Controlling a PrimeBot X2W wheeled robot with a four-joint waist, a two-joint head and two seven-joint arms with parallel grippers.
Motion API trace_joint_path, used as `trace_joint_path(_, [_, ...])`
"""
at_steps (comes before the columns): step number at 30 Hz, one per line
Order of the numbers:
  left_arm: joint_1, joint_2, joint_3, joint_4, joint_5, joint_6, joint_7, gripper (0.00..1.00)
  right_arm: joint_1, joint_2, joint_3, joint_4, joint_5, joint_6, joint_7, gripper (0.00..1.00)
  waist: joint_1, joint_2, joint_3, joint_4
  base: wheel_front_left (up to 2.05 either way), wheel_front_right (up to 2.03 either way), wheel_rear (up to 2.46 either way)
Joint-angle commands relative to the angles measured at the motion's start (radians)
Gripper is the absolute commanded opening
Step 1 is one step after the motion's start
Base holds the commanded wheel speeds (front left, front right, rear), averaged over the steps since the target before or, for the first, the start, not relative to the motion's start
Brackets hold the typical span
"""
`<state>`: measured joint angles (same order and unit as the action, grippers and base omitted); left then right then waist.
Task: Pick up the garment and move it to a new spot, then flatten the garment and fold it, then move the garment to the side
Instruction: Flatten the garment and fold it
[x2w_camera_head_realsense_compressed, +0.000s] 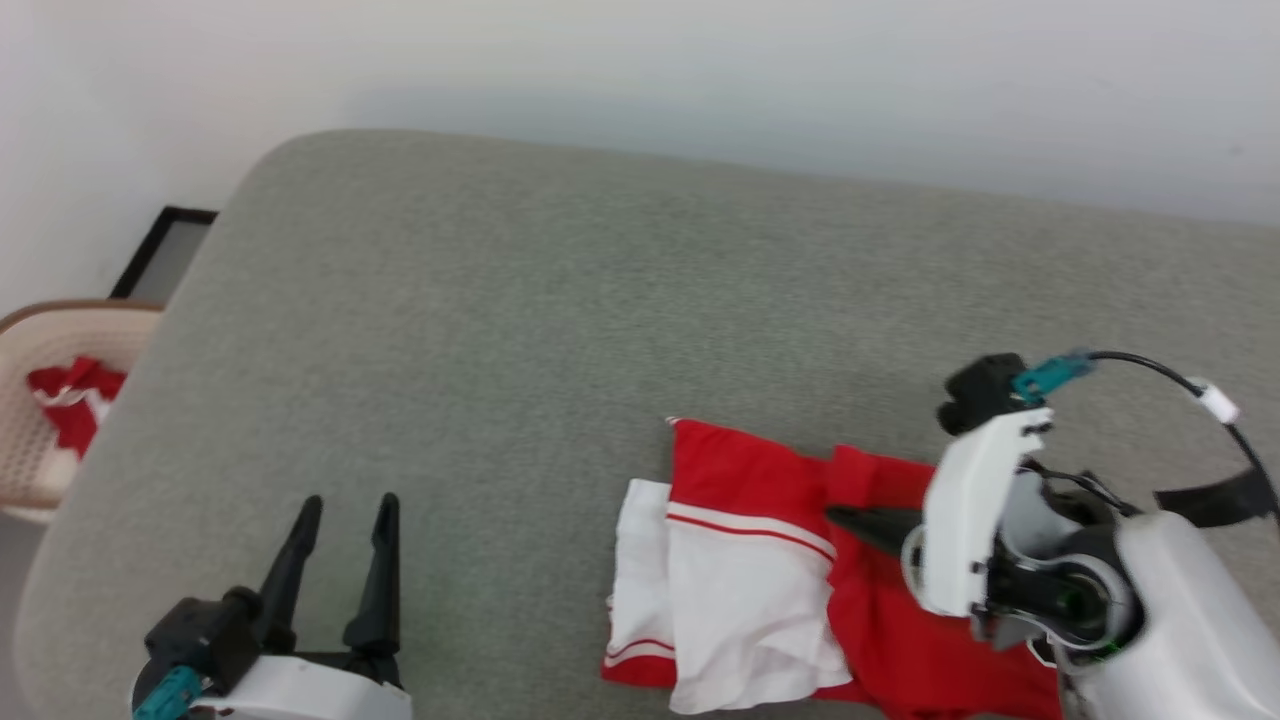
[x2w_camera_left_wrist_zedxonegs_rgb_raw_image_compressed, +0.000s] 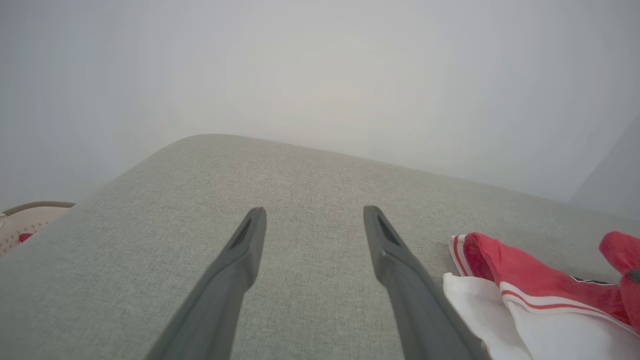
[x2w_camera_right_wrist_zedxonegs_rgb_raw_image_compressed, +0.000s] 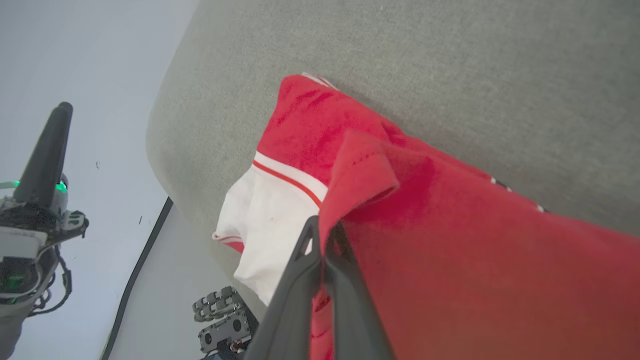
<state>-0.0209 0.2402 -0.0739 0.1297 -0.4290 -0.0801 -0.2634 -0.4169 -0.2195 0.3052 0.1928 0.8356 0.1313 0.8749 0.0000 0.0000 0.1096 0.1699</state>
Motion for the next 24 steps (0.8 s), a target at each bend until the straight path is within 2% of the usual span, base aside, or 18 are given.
trace_joint_path(1, [-0.010, -0.005, -0.002, 0.006, 0.008, -0.004, -0.001, 1.00, -0.019, 0.017, 0.016, 0.022, -0.007, -0.001, -0.014, 0.00, 0.0000, 0.0000, 0.007, 0.035, 0.00, 0.00, 0.00])
trace_joint_path(12, [-0.047, -0.042, -0.005, 0.032, 0.021, -0.025, -0.001, 1.00, -0.125, 0.114, 0.116, 0.236, -0.037, -0.001, -0.154, 0.00, 0.0000, 0.0000, 0.024, 0.106, 0.00, 0.00, 0.00])
trace_joint_path(24, [-0.082, -0.077, -0.010, 0.061, 0.045, -0.041, -0.001, 1.00, -0.228, 0.151, 0.237, 0.479, -0.058, -0.001, -0.317, 0.00, 0.0000, 0.0000, 0.032, 0.122, 0.00, 0.00, 0.00])
